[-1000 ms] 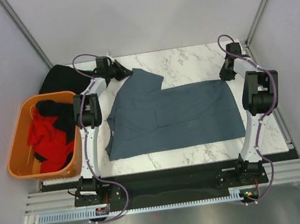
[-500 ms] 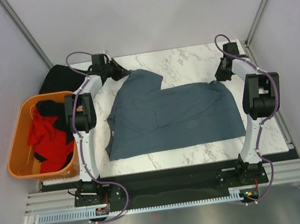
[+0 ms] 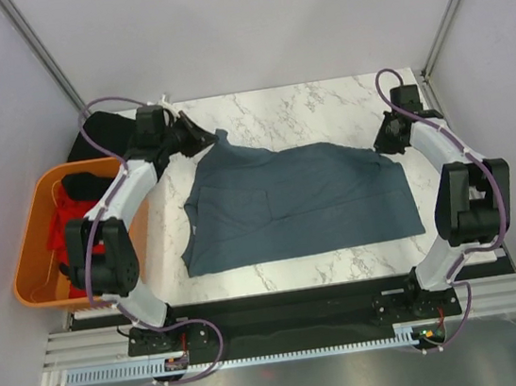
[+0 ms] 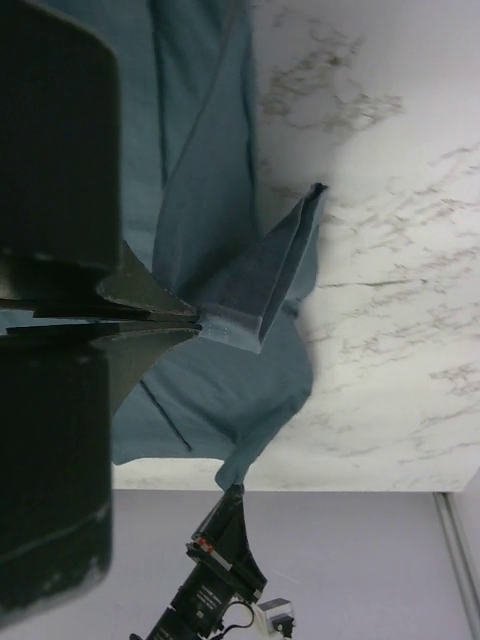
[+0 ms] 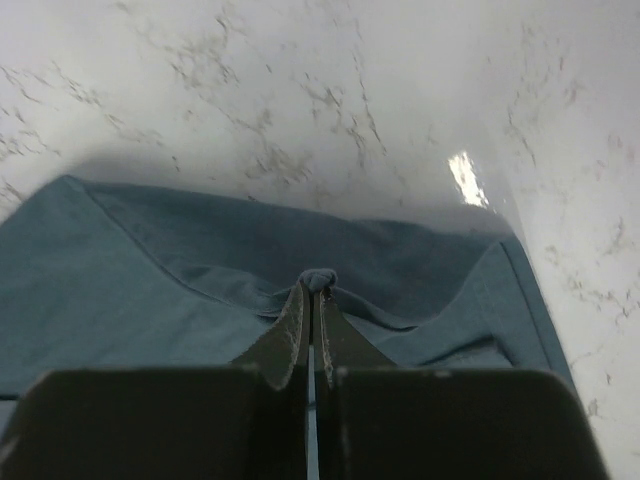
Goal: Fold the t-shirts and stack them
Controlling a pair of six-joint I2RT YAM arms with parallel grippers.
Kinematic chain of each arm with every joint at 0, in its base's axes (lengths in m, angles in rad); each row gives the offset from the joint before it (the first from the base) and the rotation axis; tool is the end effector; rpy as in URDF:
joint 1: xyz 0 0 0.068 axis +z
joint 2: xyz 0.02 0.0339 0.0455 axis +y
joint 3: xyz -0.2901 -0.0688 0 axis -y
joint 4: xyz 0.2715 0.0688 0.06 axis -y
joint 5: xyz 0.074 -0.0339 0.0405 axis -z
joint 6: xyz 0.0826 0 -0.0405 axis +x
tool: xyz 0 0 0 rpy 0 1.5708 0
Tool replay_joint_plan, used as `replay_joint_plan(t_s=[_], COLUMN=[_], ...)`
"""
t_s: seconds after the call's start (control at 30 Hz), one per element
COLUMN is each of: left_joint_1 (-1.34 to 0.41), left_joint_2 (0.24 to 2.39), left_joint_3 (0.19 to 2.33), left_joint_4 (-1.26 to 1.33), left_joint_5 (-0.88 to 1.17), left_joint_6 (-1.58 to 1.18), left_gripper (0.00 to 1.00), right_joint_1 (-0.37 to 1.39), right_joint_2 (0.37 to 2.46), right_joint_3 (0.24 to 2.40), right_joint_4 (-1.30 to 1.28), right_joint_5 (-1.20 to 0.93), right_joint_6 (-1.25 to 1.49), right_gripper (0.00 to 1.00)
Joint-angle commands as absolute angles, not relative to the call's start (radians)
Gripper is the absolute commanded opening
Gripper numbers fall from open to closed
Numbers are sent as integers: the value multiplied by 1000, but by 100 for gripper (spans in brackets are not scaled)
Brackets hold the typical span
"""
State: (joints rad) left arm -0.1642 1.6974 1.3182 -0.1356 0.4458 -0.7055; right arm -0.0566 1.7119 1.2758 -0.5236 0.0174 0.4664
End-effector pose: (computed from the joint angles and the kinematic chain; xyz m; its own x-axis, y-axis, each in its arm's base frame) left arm 0.4483 -0.1104 0.2834 -0.7055 -0.4761 -0.5250 0.0792 0.6831 -0.7260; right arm 0.4213 -0.0253 0.2122 -0.7005 0.4900 -0.5189 0.4271 0.8703 0.2453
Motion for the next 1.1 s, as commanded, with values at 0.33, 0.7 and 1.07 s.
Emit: replay_joint_plan(t_s=[0.33,0.7,1.07], left_joint_1=[-198,-210,-210], left_joint_2=[1165,908,654], left_joint_3=[875,684,545], left_joint_4=[-155,-192,-310], left_joint_5=[345,287,245], left_joint_6=[-635,-617,-630], left_gripper=[2,2,2], right_joint_1=[-87,-190,-189], right_joint_2=[1577,1529,1513], right_joint_3=[1101,1086,1010], right_joint_4=[-534,-534,-515], right_joint_5=[94,129,126], right_joint_6=[465,495,509], right_gripper=[0,0,0])
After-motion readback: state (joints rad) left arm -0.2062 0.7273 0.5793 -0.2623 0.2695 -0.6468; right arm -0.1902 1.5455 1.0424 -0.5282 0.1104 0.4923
